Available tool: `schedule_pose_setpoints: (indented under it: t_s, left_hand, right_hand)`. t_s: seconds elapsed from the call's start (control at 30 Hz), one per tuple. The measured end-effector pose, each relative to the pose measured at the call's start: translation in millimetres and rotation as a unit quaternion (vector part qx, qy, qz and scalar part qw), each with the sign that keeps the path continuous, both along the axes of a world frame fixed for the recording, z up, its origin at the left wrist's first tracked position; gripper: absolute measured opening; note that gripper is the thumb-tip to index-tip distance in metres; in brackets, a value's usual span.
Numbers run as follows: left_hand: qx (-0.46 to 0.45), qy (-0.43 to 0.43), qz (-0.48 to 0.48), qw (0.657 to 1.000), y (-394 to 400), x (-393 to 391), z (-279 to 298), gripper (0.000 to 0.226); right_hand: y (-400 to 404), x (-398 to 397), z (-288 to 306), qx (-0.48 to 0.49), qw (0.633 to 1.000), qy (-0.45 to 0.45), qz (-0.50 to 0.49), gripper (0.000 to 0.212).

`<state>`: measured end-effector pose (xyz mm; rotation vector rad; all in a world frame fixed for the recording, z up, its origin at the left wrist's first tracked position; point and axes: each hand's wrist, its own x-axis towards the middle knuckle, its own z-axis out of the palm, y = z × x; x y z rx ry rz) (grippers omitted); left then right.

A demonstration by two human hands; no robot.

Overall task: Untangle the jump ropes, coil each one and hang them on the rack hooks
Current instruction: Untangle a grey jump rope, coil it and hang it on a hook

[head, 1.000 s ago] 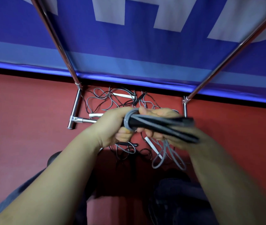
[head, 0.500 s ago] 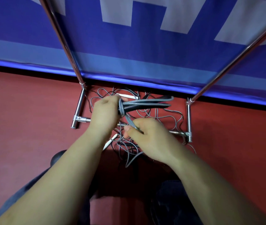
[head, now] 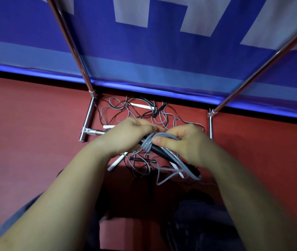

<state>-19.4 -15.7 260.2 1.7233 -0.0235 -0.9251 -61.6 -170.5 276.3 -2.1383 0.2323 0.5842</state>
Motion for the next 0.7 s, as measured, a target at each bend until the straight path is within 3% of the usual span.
schedule_pose_setpoints:
  t_s: [0.07,0.2,0.33,0.4,0.47,0.57,0.7]
  left_hand:
    - [-0.036,0.008,0.011,0.999,-1,0,-1,0.029]
    - [-0.172,0.049,0.069,0.981,-5,-1,0,0.034]
    - [-0.246,0.093,0.123,0.957,-11,0,1,0.051]
    - [-0.236,0.100,0.160,0.953,-13,0,-2,0.055]
    - [-0.205,0.074,0.212,0.953,-14,1,-3,0.047]
    - [-0.103,-0.033,0.259,0.960,-14,4,-5,0.034]
    - [0.034,-0.154,0.271,0.950,-4,9,-15,0.028]
  right_hand:
    - [-2,2,1,0.039,0.998,0.044,0.005,0.046]
    - [-7,6,4,0.152,0.985,0.064,-0.054,0.056]
    - [10,7,7,0.351,0.916,0.131,-0.143,0.044]
    - [20,6,4,0.330,0.917,0.139,-0.177,0.051]
    - [27,5,1,0.240,0.947,0.117,-0.181,0.049]
    - [31,-2,-4,0.103,0.988,0.037,-0.110,0.043]
    - [33,-10,0,0.025,0.999,-0.044,0.017,0.028]
